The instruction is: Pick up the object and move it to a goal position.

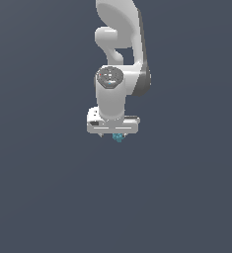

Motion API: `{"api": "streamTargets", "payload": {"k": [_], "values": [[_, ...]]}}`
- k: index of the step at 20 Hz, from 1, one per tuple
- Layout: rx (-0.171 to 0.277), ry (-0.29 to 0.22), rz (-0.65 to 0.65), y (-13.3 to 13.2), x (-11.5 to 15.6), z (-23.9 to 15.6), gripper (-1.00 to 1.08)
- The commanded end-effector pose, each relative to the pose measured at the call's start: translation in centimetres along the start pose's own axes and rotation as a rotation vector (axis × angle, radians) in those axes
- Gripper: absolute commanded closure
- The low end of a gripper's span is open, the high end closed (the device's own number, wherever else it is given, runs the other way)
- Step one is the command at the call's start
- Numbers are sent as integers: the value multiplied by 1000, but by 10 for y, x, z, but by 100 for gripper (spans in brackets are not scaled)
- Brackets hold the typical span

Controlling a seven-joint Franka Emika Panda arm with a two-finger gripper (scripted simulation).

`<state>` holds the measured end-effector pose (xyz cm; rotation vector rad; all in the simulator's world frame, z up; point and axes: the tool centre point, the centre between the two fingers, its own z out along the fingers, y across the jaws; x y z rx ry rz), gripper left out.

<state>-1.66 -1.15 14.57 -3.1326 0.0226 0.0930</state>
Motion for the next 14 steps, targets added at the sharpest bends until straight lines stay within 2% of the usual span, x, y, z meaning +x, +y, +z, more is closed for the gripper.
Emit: {"api": "streamTargets", "payload": {"k": [1,10,14], "values": [[0,0,0,0,0,0,-92],[-1,-5,70,25,0,-2,-92],[-1,-5,70,26,0,-2,-92]]}}
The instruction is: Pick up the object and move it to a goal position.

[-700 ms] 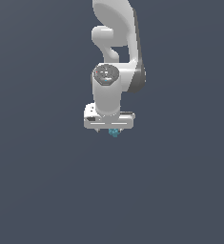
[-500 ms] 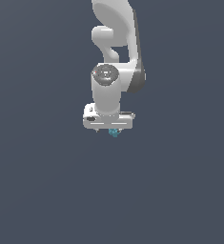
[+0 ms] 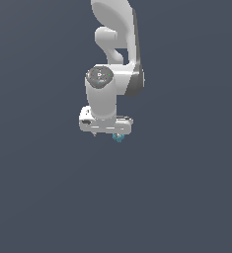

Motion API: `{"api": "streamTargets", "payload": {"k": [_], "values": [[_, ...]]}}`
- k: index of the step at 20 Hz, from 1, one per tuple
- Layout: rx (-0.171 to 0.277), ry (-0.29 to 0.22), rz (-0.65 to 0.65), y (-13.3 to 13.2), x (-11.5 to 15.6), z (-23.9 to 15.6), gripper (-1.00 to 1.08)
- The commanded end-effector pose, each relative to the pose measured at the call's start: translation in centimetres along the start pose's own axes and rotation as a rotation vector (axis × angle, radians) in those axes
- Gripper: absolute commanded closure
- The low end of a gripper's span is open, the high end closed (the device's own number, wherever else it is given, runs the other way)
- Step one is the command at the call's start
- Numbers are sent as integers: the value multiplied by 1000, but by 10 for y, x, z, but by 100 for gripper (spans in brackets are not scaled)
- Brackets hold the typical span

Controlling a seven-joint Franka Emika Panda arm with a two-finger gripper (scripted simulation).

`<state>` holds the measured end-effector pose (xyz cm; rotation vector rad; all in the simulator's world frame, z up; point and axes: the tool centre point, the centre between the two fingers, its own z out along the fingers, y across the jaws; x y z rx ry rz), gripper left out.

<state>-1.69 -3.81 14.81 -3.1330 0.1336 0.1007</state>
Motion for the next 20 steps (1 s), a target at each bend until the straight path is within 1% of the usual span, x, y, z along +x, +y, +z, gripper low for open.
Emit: {"api": "streamTargets", "payload": {"k": [1,6,11,20], "values": [[0,0,0,-1,0,0,-92],[0,3,24,-4,-3,4,-92],[0,9,76,-10,-10,11,-92],[3,30,241,-28,-35,32,-92]]}}
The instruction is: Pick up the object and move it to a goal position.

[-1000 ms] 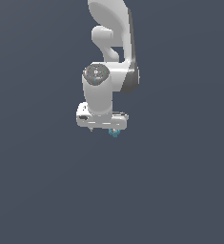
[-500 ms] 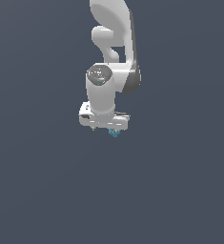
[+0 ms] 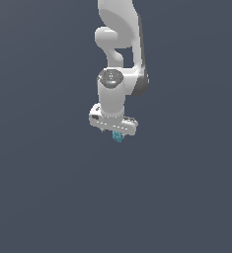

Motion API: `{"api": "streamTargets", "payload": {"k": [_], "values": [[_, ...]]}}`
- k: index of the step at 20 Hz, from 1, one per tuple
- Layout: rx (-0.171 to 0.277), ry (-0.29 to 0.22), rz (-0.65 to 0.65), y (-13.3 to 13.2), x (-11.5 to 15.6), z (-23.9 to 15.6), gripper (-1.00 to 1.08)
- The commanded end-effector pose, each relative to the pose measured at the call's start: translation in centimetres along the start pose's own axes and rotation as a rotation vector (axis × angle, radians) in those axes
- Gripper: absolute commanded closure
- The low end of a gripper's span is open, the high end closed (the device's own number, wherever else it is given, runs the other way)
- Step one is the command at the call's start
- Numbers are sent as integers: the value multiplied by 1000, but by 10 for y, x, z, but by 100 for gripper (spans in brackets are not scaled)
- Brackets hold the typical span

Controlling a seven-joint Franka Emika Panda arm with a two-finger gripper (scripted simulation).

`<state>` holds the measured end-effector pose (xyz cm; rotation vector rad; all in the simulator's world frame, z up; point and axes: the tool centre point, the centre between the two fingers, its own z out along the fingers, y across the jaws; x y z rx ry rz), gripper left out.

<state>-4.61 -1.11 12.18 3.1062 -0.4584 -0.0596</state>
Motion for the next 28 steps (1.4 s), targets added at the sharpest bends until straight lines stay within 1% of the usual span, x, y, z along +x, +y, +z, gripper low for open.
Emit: {"api": "streamTargets", "payload": {"k": [1,8,14,19,24,28], "values": [[2,7,56,-4,-10,7,-92],[7,24,193,-11,-35,22,-92],[11,33,265,-13,-48,30,-92],[12,36,292,-14,-53,33,-92],[12,35,290,-14,-53,34,-92],[12,35,291,-14,-53,43,-92]]}}
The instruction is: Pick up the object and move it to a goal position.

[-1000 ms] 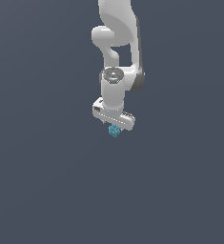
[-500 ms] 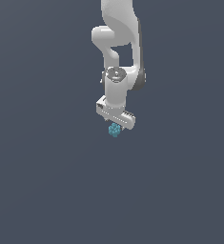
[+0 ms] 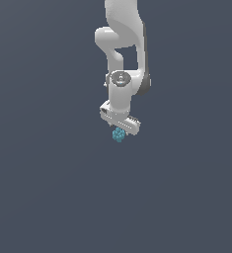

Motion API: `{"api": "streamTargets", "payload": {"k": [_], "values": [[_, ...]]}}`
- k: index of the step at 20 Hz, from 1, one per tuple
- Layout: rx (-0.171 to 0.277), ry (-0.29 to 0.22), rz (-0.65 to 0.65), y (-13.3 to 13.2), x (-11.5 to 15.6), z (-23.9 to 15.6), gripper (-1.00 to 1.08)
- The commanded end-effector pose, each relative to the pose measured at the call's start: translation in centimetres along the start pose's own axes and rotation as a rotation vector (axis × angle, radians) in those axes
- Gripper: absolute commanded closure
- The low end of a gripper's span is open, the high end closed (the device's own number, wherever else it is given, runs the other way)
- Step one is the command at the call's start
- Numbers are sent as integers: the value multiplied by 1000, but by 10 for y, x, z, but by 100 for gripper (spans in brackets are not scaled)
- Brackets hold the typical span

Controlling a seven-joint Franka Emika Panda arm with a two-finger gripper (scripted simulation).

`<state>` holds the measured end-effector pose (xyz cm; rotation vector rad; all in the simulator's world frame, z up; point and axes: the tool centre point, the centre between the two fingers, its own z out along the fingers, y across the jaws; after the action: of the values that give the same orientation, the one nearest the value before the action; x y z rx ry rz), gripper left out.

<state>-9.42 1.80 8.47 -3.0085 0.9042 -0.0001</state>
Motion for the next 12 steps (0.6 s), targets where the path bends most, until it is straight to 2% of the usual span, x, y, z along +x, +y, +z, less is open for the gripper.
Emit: {"api": "streamTargets", "payload": {"k": [1,12], "values": [[-1,0,1,1,0,8,-92],[0,0,4,1,-1,44,-92]]}}
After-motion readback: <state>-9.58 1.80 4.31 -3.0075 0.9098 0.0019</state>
